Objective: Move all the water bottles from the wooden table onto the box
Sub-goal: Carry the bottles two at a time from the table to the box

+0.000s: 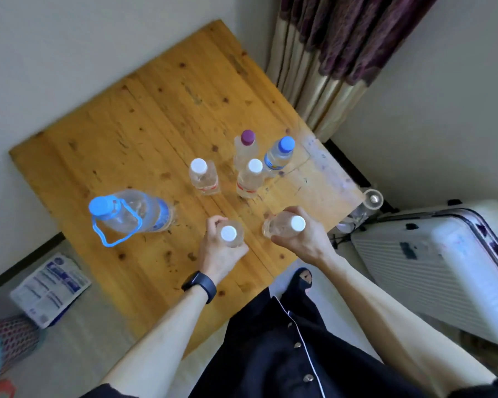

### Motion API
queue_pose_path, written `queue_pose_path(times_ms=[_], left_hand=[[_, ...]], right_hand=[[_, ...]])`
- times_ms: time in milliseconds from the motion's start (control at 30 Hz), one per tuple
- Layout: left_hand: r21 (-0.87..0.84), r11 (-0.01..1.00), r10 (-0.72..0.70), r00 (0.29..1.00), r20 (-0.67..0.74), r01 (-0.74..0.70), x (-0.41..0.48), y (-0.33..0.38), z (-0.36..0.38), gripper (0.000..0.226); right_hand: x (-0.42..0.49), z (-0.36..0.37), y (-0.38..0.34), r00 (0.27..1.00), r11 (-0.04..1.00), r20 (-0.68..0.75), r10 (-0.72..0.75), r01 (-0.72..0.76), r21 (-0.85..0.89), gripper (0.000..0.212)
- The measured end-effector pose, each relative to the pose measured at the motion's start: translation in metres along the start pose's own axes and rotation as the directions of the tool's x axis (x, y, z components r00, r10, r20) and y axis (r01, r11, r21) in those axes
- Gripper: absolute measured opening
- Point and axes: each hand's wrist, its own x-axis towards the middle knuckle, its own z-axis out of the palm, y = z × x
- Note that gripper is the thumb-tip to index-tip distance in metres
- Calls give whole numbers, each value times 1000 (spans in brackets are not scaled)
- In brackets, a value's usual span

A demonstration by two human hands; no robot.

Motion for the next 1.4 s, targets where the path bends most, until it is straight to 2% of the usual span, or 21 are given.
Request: queue_pose_path(times_ms=[133,267,400,633,767,900,1000,1100,1233,1400], left_hand=[[96,990,81,978,193,-101,-11,24,21,58],[16,982,165,900,403,-187,-45,45,64,56],[23,928,287,756,588,-371,-92,69,125,56],[-56,868,345,519,782,-493,-230,119,232,56],[-94,813,335,329,883,-575,-337,128,296,55],[-162,721,318,114,941,-673,-442,127,351,51],[-225,620,277,-58,959,-751,-519,126,395,43],[-320,483,219,-241,945,-815,-604,131,437,31],[-450,395,127,-437,890,-801,-720,138,492,40],[-587,392,-10,-642,767,-708,-854,137,555,35]], right_hand=[[-54,-17,35,978,974,-106,181,-163,157,63],[-129,-35,83,906,898,-208,369,-289,333,60],[-218,-40,136,782,771,-323,533,-292,566,52],[-384,-31,226,494,585,-439,751,-187,789,45],[-482,-21,270,301,518,-462,835,-142,844,47],[-575,-10,308,77,470,-465,882,-97,877,48],[-640,-2,333,-82,433,-434,897,-31,901,50],[-709,-1,347,-213,432,-415,885,41,901,40],[-797,-8,361,-416,430,-369,831,61,901,33],[-896,-17,382,-579,429,-327,747,44,902,43]])
